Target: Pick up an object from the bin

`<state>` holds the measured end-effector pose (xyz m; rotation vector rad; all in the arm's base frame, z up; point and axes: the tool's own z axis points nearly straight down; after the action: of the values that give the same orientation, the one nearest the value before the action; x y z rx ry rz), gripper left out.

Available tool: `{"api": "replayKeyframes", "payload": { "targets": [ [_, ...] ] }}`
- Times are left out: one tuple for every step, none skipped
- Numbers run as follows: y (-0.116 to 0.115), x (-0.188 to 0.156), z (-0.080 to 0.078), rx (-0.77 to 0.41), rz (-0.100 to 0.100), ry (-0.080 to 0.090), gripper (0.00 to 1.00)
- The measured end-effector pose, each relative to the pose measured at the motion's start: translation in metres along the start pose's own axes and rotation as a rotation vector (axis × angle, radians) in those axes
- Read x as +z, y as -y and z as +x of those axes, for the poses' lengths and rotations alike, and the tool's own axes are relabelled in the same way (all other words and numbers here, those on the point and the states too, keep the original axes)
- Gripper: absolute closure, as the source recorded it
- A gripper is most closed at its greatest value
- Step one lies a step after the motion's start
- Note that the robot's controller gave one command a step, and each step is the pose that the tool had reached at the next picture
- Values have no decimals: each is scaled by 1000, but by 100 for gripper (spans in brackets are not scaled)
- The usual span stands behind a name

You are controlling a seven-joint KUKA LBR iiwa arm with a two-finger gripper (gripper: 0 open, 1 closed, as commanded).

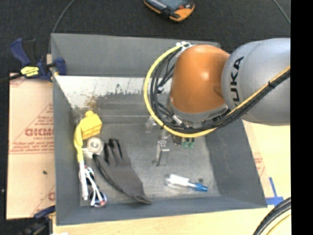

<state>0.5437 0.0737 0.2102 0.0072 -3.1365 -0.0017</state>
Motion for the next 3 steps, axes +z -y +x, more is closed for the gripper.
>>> {"api": "replayKeyframes", "payload": {
  "targets": [
    [0,-5,-1,3,-1,8,0],
    [-30,79,24,148,-2,7,0],
    [-51,74,32,-28,0,9,0]
  ]
}}
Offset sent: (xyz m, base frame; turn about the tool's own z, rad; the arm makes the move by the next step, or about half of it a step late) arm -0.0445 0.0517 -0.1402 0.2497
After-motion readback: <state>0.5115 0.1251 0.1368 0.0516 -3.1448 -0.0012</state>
